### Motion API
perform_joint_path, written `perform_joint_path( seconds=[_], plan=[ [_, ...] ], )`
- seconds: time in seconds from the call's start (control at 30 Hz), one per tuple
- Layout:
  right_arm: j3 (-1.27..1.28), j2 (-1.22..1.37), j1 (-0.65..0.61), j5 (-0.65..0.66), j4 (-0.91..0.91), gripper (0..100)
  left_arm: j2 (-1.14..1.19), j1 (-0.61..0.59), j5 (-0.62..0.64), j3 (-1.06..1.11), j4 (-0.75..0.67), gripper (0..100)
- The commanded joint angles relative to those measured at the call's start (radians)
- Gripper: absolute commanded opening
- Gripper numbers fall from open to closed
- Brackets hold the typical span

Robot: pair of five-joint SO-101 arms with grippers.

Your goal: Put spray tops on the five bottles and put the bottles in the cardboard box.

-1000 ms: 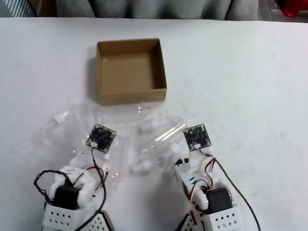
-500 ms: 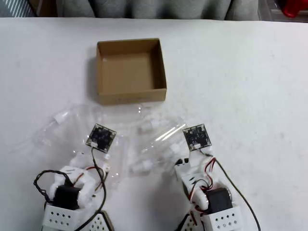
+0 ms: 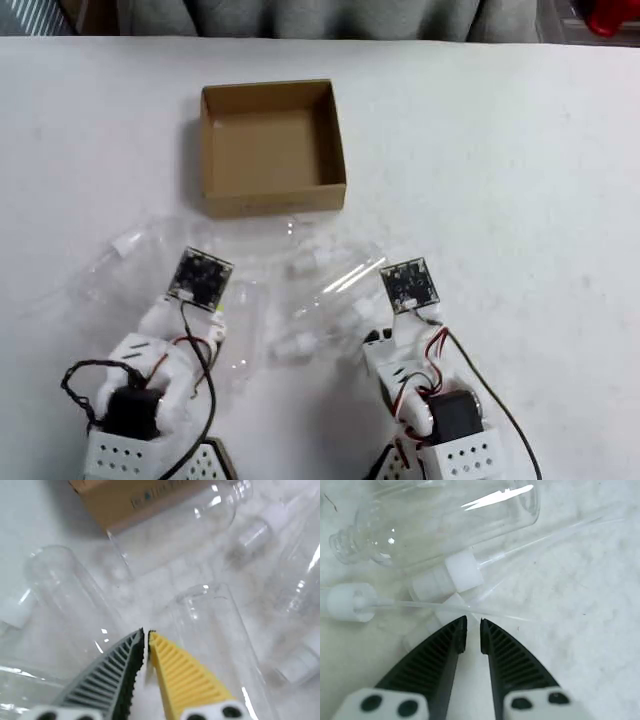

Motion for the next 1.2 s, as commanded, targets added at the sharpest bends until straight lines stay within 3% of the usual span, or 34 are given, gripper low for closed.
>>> perform_joint_path(
  seconds=[0.0, 0.37, 0.63, 0.93, 1.17],
  plan=[
    [0.009, 0.002, 0.008, -0.002, 0.008, 1.7, -0.005, -0.039, 0.000, -0.167, -0.035, 2],
    [0.009, 0.002, 0.010, -0.002, 0.008, 1.6, 0.002, -0.285, -0.003, -0.359, -0.028, 2],
    [0.009, 0.002, 0.010, -0.002, 0.008, 1.6, 0.013, -0.341, -0.006, -0.390, -0.035, 2],
    [0.009, 0.002, 0.010, -0.002, 0.008, 1.5, 0.513, -0.343, 0.002, -0.747, 0.003, 2],
    [0.009, 0.002, 0.010, -0.002, 0.008, 1.5, 0.828, -0.335, -0.002, -0.858, -0.038, 4]
  ],
)
